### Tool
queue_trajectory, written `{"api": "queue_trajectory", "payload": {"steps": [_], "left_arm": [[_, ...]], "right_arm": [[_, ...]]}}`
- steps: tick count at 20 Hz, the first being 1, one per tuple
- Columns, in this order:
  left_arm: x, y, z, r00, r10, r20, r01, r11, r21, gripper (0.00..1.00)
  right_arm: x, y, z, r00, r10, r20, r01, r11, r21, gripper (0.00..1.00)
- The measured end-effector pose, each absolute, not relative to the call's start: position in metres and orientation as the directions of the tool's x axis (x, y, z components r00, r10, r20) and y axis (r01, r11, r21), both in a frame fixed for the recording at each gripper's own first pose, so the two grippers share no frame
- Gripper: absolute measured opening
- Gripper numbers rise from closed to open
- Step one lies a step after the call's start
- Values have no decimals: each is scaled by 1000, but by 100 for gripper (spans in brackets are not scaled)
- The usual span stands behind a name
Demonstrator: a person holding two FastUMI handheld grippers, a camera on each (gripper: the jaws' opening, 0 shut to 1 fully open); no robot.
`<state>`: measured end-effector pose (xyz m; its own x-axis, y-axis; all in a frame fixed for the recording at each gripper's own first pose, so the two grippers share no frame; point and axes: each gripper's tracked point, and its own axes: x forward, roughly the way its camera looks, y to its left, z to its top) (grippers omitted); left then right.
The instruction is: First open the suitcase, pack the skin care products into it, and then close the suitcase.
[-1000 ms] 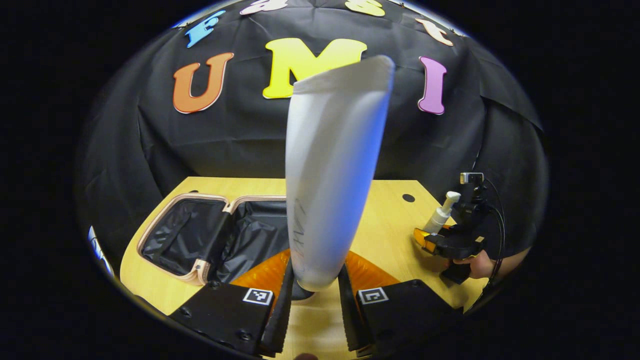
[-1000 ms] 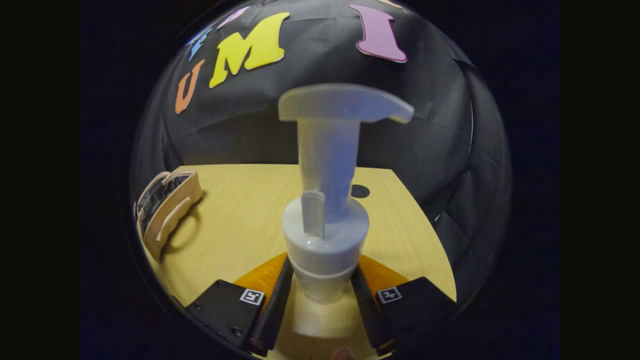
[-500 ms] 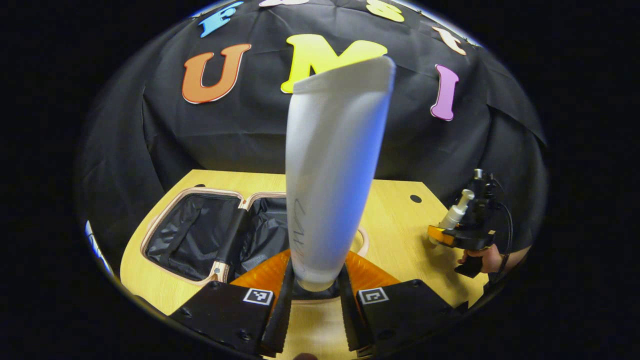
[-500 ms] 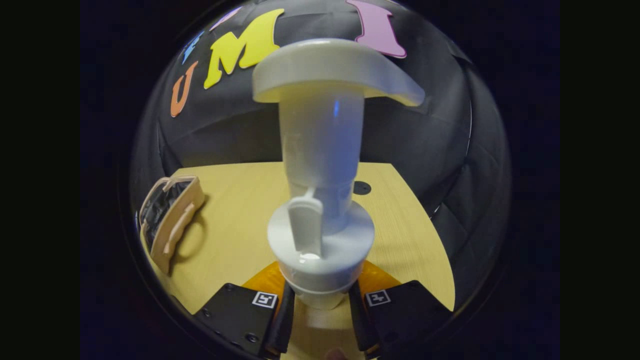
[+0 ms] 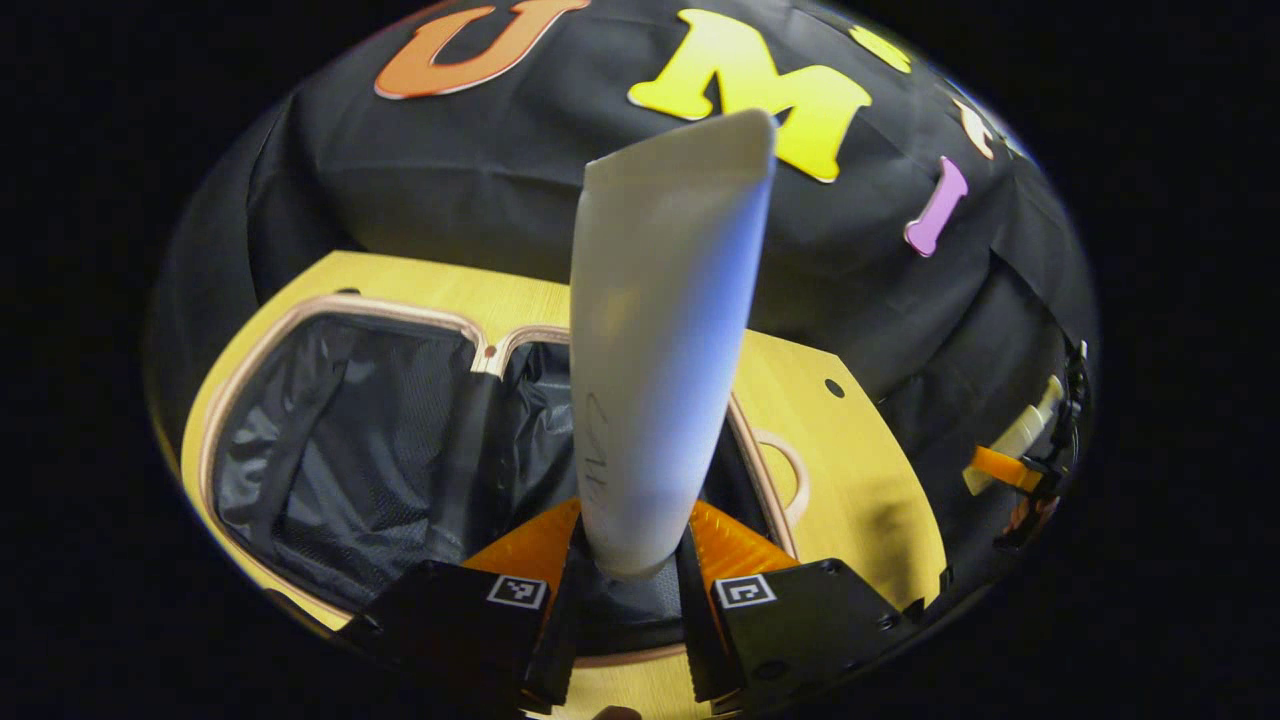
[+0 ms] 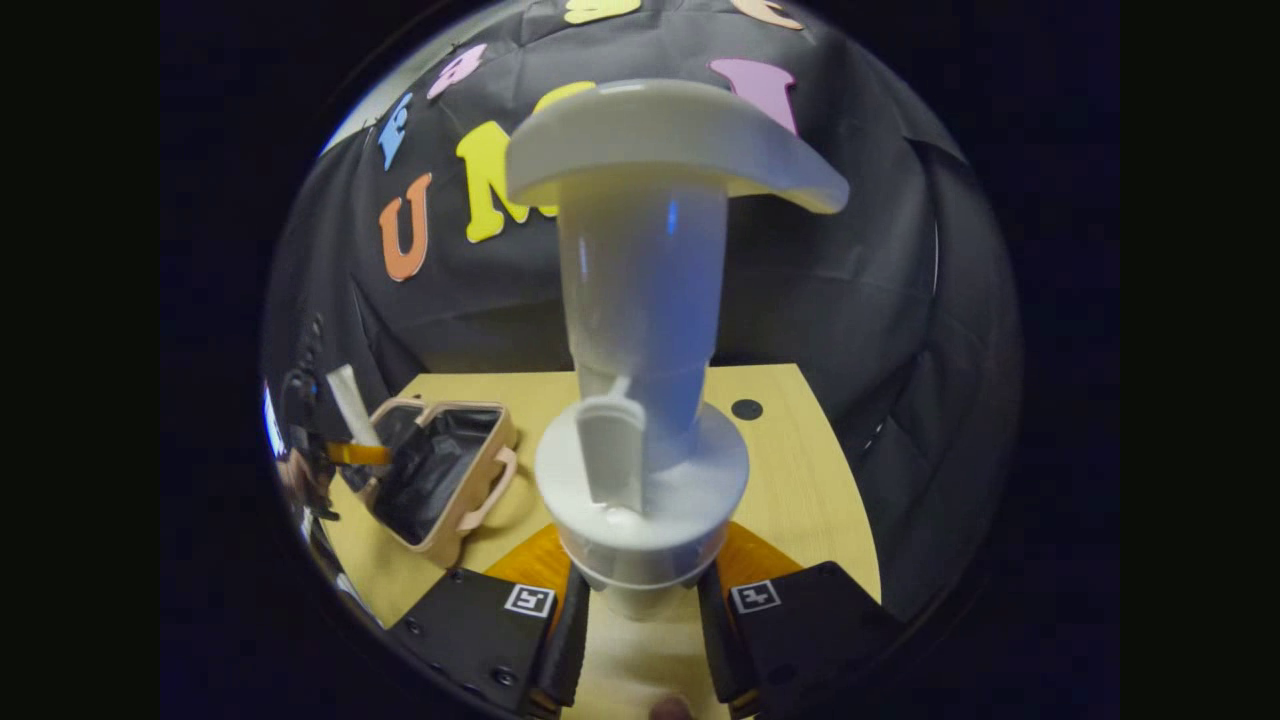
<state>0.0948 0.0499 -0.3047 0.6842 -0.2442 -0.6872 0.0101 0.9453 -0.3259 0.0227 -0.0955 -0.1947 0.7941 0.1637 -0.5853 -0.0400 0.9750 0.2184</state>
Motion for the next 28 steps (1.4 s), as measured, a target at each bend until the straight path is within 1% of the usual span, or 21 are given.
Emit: {"api": "queue_trajectory", "payload": {"steps": [2, 5, 8, 12, 16, 17, 18, 19, 21, 22, 23, 24, 25, 26, 27, 28], "left_arm": [[95, 54, -326, 622, -266, -737, -1, 940, -340, 47], [89, 52, -352, 509, -292, -810, -27, 935, -354, 47], [85, 58, -367, 407, -259, -876, -79, 945, -317, 47], [75, 56, -379, 233, -229, -945, -166, 948, -271, 47], [71, 60, -382, 168, -170, -971, -163, 967, -197, 47], [69, 59, -381, 166, -167, -972, -175, 965, -196, 47], [70, 58, -381, 177, -164, -971, -181, 964, -196, 42], [69, 58, -377, 178, -160, -971, -188, 963, -193, 50], [66, 60, -367, 198, -152, -968, -201, 961, -192, 54], [64, 63, -359, 212, -141, -967, -199, 963, -184, 60], [62, 67, -348, 238, -124, -963, -199, 965, -173, 63], [61, 71, -335, 280, -97, -955, -189, 970, -153, 66], [60, 75, -321, 336, -63, -940, -168, 978, -126, 68], [59, 80, -306, 400, -31, -916, -139, 986, -94, 74], [55, 85, -289, 457, 3, -889, -102, 994, -48, 77], [49, 92, -275, 506, 44, -861, -76, 997, 6, 86]], "right_arm": [[9, -96, -175, 802, 144, -579, 3, 969, 246, 47], [-7, -96, -153, 818, 124, -562, 26, 968, 251, 47], [-16, -92, -141, 823, 124, -555, 28, 966, 257, 47], [-22, -78, -131, 826, 157, -542, -5, 962, 272, 47], [-26, -59, -131, 816, 191, -546, -57, 966, 253, 47], [-28, -52, -133, 808, 208, -552, -84, 967, 241, 47], [-29, -45, -134, 801, 223, -555, -105, 966, 236, 46], [-30, -35, -136, 793, 244, -558, -128, 962, 239, 47], [-29, -20, -138, 779, 276, -563, -161, 956, 247, 47], [-27, -10, -140, 770, 292, -568, -181, 952, 246, 47], [-25, -1, -140, 759, 311, -571, -205, 948, 244, 47], [-20, 12, -140, 748, 335, -573, -232, 941, 246, 47], [-15, 28, -140, 733, 363, -575, -264, 931, 252, 47], [-9, 43, -140, 719, 387, -577, -292, 922, 255, 46], [-1, 64, -142, 699, 414, -583, -326, 910, 257, 47], [7, 84, -143, 680, 442, -585, -359, 896, 261, 47]]}}
